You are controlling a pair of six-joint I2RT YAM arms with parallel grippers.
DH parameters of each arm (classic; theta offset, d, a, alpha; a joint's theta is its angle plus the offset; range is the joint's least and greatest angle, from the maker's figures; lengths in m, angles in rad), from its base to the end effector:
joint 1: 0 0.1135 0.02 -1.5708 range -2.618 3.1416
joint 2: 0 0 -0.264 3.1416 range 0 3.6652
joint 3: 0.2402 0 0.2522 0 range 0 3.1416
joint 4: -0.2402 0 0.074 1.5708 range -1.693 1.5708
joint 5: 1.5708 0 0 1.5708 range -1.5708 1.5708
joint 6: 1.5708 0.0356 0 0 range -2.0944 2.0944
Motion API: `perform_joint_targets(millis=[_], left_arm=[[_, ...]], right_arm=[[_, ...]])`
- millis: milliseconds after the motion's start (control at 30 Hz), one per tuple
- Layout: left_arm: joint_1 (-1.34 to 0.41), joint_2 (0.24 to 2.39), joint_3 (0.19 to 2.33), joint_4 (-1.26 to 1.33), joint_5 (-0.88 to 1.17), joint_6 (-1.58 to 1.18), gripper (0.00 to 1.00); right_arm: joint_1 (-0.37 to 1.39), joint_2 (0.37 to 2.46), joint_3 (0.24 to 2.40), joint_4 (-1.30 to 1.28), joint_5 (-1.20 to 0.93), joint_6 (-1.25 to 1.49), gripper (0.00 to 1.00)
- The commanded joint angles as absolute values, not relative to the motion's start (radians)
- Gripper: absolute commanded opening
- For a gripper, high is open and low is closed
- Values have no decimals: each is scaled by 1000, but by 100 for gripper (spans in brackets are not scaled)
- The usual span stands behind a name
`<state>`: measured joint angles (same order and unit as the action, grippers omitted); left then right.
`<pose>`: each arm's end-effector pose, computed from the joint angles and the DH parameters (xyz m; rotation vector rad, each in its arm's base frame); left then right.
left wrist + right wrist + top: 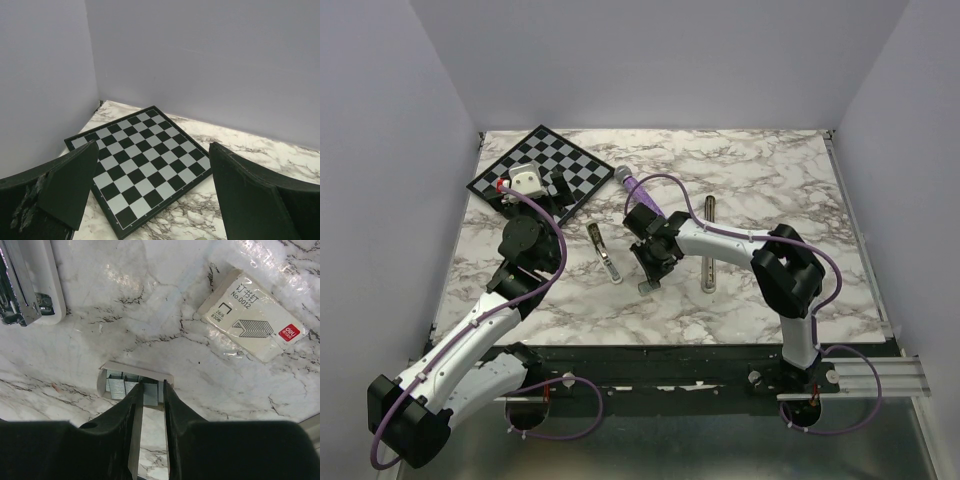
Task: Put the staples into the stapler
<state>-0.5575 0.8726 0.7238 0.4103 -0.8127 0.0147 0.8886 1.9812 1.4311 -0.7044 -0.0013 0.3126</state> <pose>0.1805 -0.0821 0.3642 -0.3105 1.3575 0.0793 0.2519 0.3102 0.1745 -0.8154 2.7517 0.2602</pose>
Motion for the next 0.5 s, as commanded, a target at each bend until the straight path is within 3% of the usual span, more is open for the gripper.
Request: perform_joint_targets(millis=[0, 467], left_arm=[[-554, 857, 712, 426, -799, 18, 99], [-554, 856, 712, 428, -799, 20, 99]], right_arm=[[893, 2014, 1424, -725, 37, 307, 29], [891, 1987, 1443, -784, 109, 299, 25]])
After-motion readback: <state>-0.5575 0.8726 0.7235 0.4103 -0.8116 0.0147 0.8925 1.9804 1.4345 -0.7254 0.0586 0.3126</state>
